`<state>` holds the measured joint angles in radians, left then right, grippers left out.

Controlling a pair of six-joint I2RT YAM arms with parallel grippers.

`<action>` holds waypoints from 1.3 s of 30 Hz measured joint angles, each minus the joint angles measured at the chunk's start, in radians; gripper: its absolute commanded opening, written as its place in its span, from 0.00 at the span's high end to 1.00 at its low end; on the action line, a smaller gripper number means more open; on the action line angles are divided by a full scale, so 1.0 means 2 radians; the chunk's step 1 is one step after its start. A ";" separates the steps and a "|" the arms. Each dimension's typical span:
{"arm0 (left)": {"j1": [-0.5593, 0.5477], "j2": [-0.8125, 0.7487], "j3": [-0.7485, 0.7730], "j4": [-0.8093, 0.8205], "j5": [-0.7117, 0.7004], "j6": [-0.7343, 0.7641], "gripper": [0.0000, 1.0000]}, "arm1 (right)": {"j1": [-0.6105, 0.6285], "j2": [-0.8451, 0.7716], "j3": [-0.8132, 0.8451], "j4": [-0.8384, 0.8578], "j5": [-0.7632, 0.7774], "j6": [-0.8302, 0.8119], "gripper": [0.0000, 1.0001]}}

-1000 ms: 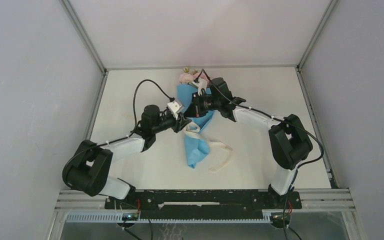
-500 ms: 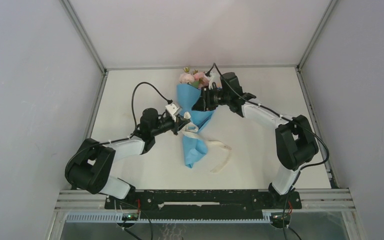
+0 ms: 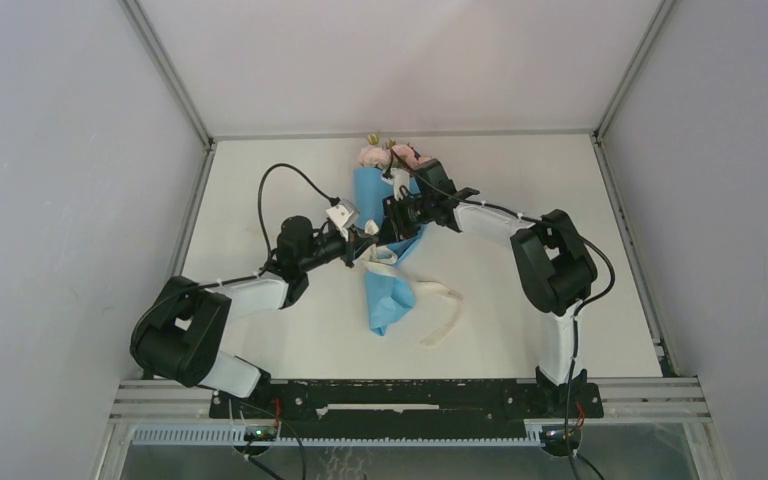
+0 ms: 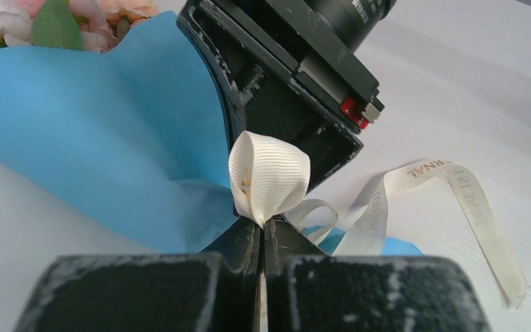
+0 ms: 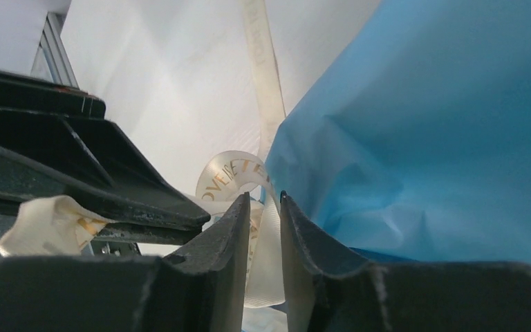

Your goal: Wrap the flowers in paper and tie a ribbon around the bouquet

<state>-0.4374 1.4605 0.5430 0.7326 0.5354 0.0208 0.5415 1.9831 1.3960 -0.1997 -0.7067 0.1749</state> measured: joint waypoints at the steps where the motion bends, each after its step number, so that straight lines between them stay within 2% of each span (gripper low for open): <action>1: 0.001 0.000 0.000 0.001 0.000 -0.003 1.00 | 0.003 0.001 0.000 -0.003 -0.002 -0.005 0.76; 11: 0.004 0.005 0.000 0.004 0.001 -0.013 1.00 | 0.002 0.001 0.000 -0.016 0.004 -0.031 0.72; 19: 0.006 0.006 0.000 0.007 0.010 -0.006 1.00 | 0.002 0.015 0.036 -0.023 -0.016 -0.039 0.72; 24: 0.006 0.010 0.000 0.008 0.011 -0.006 1.00 | 0.005 0.022 0.036 -0.023 -0.028 -0.040 0.68; 31: 0.006 0.010 0.000 0.009 0.011 -0.006 1.00 | 0.006 0.043 0.036 -0.022 -0.036 -0.040 0.67; 33: 0.006 0.010 0.000 0.009 0.011 -0.006 1.00 | 0.006 0.051 0.036 -0.025 -0.037 -0.041 0.73; 35: 0.006 0.010 0.000 0.009 0.011 -0.006 1.00 | 0.006 0.054 0.036 -0.028 -0.037 -0.042 0.88; 37: 0.006 0.010 0.000 0.009 0.012 -0.004 1.00 | 0.004 0.054 0.036 -0.031 -0.039 -0.046 0.98; 39: 0.007 0.010 0.000 0.006 0.016 0.003 1.00 | 0.001 0.054 0.035 -0.035 -0.041 -0.049 1.00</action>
<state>-0.4225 1.4815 0.5434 0.7456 0.5674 0.0261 0.5438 2.0911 1.4670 -0.2687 -0.7887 0.0765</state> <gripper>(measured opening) 0.011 0.043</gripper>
